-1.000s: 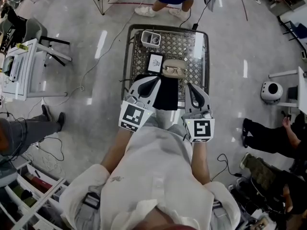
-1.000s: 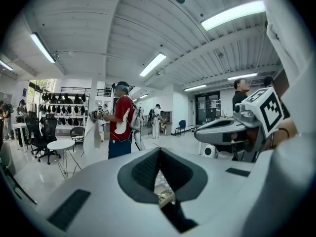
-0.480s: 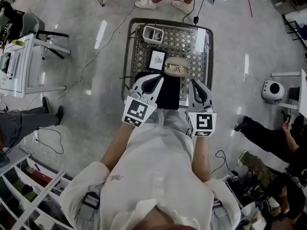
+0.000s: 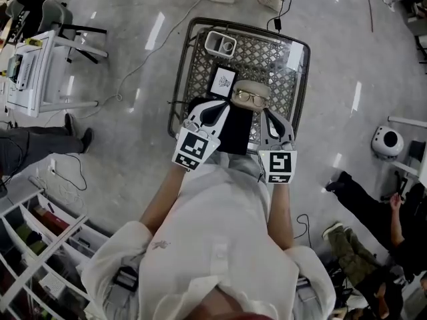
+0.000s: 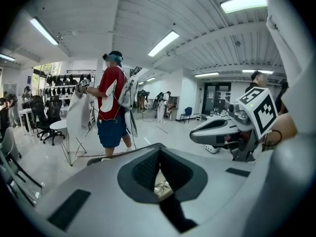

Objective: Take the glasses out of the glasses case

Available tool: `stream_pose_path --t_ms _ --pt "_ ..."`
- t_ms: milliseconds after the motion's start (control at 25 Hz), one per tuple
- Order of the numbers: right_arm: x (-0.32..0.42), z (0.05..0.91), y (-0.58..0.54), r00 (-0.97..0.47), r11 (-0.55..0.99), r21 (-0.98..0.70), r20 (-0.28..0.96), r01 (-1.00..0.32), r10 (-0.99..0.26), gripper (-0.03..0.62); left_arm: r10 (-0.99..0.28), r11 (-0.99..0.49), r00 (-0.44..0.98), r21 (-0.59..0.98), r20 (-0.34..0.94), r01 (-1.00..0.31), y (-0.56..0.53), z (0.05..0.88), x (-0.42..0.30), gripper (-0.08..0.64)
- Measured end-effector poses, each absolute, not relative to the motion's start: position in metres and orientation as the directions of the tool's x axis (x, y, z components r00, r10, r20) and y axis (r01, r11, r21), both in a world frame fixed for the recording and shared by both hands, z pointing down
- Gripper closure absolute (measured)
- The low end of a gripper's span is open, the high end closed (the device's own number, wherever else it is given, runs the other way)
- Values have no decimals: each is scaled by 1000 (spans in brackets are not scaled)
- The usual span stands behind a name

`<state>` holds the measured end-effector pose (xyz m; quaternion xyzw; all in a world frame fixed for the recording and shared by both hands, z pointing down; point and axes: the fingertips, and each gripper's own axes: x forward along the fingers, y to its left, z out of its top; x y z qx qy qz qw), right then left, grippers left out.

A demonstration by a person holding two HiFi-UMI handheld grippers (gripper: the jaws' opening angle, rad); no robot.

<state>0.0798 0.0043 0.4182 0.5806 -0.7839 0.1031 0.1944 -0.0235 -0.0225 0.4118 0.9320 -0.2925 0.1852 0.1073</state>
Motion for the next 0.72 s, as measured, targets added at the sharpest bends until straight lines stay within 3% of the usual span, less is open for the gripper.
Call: stream_pose_path --t_ms 720 --pt "119 517 -24 -425 482 -54 564 -874 -708 580 -504 -747 639 77 582 -660 -38 494 34 547"
